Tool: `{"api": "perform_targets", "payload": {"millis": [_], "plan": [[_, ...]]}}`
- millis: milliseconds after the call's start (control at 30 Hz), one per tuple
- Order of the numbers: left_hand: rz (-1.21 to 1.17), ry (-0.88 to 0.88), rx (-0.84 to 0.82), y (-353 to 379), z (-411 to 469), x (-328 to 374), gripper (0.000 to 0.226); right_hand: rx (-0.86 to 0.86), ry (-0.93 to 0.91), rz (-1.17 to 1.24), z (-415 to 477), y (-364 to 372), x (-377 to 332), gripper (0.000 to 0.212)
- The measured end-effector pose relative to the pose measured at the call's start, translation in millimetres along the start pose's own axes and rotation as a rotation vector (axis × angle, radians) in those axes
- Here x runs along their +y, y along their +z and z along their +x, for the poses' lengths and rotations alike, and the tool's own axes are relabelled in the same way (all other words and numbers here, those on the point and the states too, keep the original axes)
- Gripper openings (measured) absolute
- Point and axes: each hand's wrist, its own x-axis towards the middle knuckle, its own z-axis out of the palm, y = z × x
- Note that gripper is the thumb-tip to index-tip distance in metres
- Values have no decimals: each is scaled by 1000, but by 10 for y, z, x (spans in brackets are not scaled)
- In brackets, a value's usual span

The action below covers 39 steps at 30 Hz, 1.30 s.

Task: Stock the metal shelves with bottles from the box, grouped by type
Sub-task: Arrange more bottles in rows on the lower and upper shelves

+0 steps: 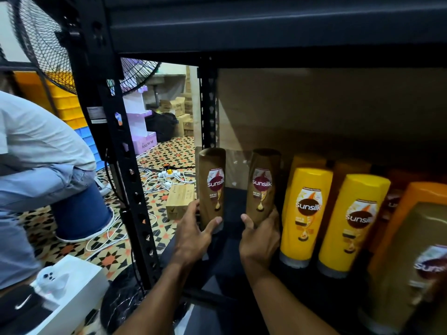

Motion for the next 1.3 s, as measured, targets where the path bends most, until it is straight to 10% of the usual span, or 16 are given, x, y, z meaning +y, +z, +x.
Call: {"api": "perform_targets", "payload": {"millis": [800, 1300], "plan": [[-6, 13, 10, -37, -13, 8, 77, -89, 29, -189, -107, -38, -18, 99], [55, -44, -111, 36, 38, 109, 50, -94, 48, -156, -253, -142, -92, 83]]}}
